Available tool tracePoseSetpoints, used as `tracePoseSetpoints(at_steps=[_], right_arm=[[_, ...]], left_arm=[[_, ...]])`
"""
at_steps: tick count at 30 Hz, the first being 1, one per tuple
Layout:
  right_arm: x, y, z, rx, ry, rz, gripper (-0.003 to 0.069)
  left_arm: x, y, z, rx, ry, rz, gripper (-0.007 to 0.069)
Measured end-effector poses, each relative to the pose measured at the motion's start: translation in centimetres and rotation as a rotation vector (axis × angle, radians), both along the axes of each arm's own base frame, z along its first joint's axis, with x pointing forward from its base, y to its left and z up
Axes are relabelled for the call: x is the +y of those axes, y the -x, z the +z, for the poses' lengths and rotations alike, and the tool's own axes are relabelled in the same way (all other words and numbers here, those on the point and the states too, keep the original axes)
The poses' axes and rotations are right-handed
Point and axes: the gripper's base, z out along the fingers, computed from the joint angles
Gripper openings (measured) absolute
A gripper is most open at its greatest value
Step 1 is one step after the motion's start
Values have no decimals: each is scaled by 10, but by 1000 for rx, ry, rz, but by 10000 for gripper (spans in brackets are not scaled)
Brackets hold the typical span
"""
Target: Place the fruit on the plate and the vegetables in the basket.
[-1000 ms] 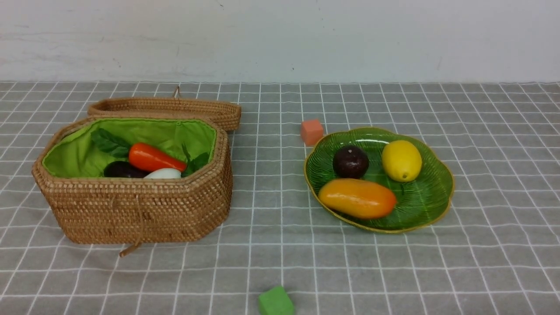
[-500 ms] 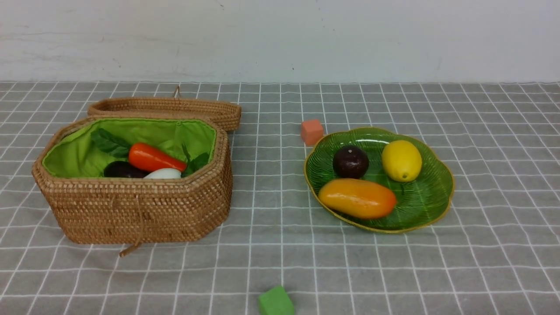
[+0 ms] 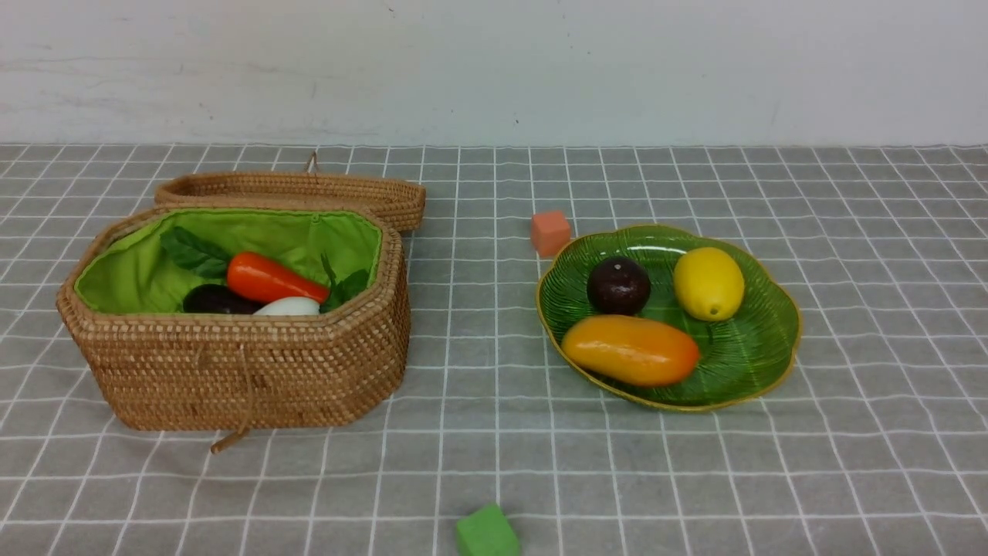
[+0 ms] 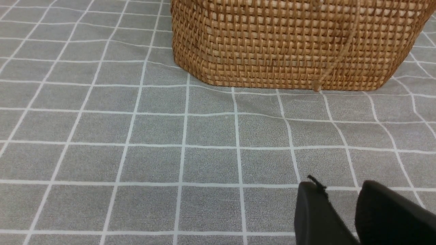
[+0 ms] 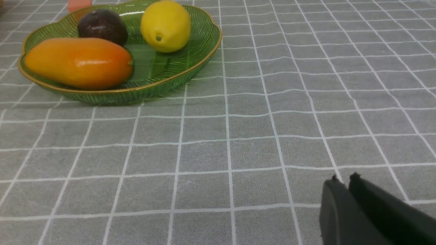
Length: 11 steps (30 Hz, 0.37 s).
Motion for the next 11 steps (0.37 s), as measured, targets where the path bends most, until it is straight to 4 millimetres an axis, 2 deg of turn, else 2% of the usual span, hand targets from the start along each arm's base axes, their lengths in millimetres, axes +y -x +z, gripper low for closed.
tracePoseSetpoints(at_steps=[11], right_arm=[[0,0,0,0,0,0,62]], left_arm=[[0,0,0,0,0,0,196]])
